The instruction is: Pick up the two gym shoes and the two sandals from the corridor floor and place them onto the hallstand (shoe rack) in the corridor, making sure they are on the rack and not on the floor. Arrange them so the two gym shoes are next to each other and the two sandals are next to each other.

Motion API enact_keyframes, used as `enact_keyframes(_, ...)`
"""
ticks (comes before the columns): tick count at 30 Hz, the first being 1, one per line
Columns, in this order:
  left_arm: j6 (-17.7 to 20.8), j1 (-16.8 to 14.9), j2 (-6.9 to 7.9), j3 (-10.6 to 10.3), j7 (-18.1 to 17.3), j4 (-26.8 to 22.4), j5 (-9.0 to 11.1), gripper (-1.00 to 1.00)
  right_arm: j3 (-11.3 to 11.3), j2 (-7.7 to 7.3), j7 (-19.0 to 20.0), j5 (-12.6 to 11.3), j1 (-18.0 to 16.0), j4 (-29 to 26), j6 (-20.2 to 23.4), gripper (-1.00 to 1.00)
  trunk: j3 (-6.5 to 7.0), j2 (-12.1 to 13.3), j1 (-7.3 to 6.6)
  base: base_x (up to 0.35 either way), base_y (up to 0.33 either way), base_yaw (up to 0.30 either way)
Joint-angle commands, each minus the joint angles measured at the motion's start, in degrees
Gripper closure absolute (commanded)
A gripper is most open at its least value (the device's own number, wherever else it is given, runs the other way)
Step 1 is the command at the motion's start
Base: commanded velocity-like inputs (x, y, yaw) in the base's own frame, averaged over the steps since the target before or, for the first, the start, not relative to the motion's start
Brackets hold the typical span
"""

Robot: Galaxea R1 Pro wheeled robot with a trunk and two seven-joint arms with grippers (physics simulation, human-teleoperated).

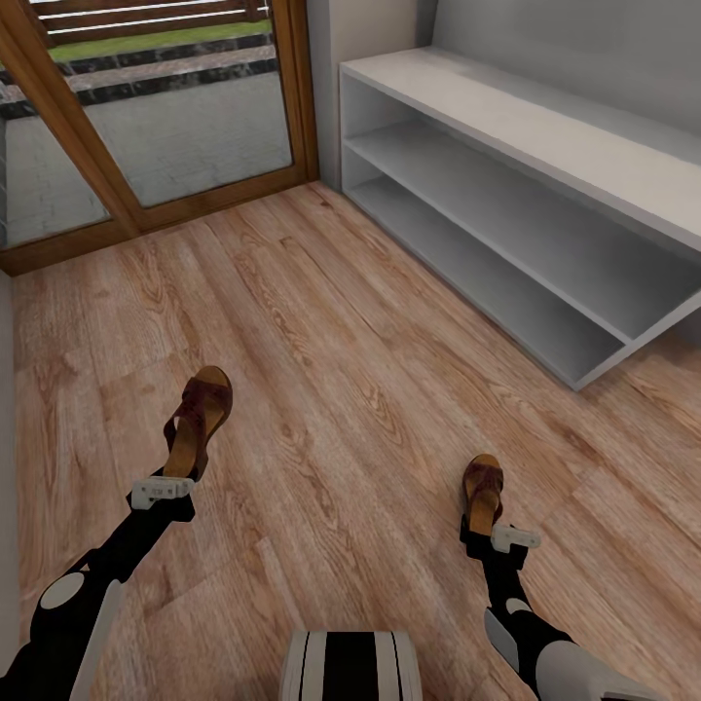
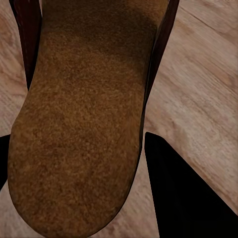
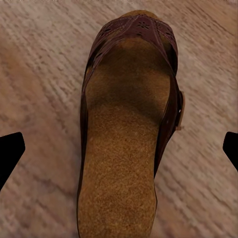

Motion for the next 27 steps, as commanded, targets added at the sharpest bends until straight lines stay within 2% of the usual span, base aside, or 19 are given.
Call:
enact_keyframes(1, -0.1, 0.0, 0.0, 0.0, 0.0, 0.0, -0.2, 1.0, 0.0, 0.0, 0.0, 0.0, 0.0, 0.0, -0.1, -1.0, 0.0, 0.0, 0.0, 0.0, 0.0, 0.0)
enact_keyframes(11, 0.1, 0.0, 0.0, 0.0, 0.0, -0.1, -0.2, 1.0, 0.0, 0.02, 0.0, 0.0, 0.3, 0.0, -2.1, -1.0, 0.0, 0.0, 0.0, 0.0, 0.0, 0.0)
enact_keyframes(18, 0.3, 0.0, 0.0, 0.0, 0.0, -0.1, -0.2, 1.0, 0.0, 0.02, 0.0, 0.0, 0.4, 0.0, -2.8, -1.0, -1.55, -0.1, 0.18, 0.0, 0.0, 0.0)
enact_keyframes(27, 0.4, 0.0, 0.0, 0.0, 0.0, -0.2, -0.2, 1.0, 0.0, 0.02, 0.0, 0.0, 0.4, 0.1, -3.2, -1.0, -1.55, -0.1, 0.18, 0.0, 0.0, 0.0)
